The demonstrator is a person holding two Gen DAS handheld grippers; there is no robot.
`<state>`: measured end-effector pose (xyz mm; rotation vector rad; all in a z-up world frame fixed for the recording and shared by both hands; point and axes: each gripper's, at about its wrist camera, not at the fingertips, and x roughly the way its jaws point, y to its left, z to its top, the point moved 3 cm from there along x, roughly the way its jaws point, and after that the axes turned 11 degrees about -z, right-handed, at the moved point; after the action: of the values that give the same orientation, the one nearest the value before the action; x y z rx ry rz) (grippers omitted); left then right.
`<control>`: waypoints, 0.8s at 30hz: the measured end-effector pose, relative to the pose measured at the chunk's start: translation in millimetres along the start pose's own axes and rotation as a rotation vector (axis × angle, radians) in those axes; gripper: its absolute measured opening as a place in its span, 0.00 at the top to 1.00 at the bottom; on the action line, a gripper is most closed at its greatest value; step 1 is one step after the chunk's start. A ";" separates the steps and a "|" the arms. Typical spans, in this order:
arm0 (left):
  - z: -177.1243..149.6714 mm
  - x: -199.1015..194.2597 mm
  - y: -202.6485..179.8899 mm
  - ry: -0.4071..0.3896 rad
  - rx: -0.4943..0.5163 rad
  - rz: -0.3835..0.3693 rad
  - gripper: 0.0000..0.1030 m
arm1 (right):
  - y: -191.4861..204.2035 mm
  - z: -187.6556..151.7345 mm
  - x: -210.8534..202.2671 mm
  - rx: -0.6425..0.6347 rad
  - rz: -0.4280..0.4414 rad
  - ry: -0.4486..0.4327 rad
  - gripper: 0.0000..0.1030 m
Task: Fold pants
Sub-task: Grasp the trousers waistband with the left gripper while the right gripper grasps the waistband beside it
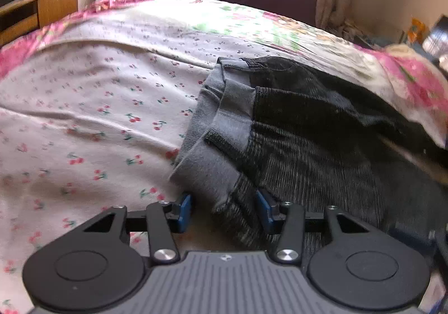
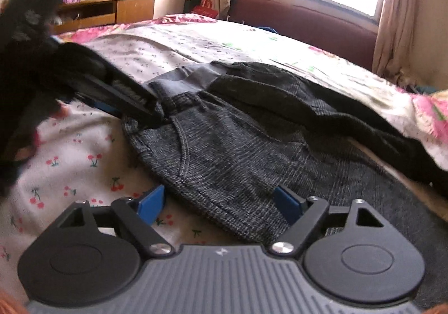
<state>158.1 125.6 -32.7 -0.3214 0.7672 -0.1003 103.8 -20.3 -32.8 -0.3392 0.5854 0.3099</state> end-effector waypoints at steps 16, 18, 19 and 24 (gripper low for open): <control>8.4 14.6 -4.4 -0.029 -0.023 -0.039 0.63 | 7.7 1.9 -3.7 -0.023 0.015 -0.025 0.48; 11.2 19.4 -2.4 -0.018 -0.034 -0.045 0.61 | 10.6 -1.7 -3.6 -0.040 0.002 -0.031 0.48; 11.1 20.8 0.4 -0.011 -0.048 -0.051 0.60 | 11.7 -4.3 -5.2 -0.058 -0.006 -0.033 0.47; 6.1 14.2 -1.7 -0.027 -0.019 -0.042 0.57 | 11.8 -14.6 -15.2 -0.165 0.000 -0.053 0.44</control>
<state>172.5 122.6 -37.5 -0.3568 0.7353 -0.1280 80.2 -18.3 -38.0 -0.4883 0.5092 0.3676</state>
